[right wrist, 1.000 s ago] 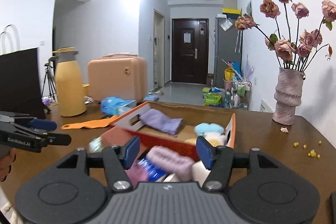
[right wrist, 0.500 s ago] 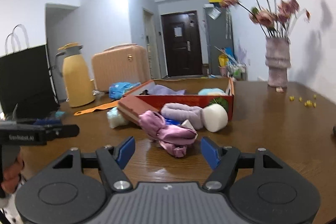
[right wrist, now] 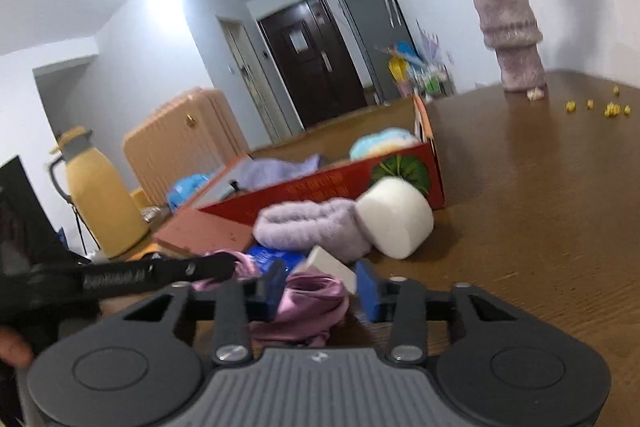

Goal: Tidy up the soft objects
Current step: 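Move both grippers to the pink satin bow scrunchie and grasp it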

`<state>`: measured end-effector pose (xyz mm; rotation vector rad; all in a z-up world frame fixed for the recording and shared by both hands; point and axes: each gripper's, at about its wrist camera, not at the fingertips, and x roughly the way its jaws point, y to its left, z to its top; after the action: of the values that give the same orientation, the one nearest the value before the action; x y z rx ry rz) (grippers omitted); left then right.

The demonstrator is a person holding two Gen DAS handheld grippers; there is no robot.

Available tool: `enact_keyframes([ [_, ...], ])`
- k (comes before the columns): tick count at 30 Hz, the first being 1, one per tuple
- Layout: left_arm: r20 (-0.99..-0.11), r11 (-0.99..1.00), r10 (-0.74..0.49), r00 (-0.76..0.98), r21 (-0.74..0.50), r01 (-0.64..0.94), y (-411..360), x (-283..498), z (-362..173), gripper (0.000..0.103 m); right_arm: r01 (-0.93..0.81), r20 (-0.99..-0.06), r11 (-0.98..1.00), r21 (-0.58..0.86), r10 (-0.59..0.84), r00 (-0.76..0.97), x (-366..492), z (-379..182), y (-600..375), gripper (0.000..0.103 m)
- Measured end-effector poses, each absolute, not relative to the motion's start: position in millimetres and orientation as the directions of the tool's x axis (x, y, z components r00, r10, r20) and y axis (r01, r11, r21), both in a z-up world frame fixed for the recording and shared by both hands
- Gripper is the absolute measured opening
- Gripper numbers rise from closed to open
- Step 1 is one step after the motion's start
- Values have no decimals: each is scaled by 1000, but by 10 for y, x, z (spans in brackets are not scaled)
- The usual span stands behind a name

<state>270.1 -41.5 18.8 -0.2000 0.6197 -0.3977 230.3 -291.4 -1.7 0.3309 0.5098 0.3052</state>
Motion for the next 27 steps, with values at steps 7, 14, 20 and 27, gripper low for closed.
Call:
enact_keyframes([
  [7, -551, 894, -442, 708, -333, 299, -233, 2363, 4, 31, -273, -493, 885, 377, 441, 750, 2308, -196, -2834, 32],
  [14, -556, 876, -480, 678, -337, 345, -205, 2324, -37, 29, -298, -548, 895, 330, 440, 712, 2264, -191, -2696, 25],
  [20, -528, 861, -508, 681, -337, 381, -180, 2033, 46, 23, -326, -539, 895, 305, 444, 716, 2015, -82, -2658, 15],
  [27, -459, 847, -530, 713, -322, 422, -127, 1857, 258, 22, -367, -477, 865, 342, 496, 725, 1831, 108, -2734, 15],
])
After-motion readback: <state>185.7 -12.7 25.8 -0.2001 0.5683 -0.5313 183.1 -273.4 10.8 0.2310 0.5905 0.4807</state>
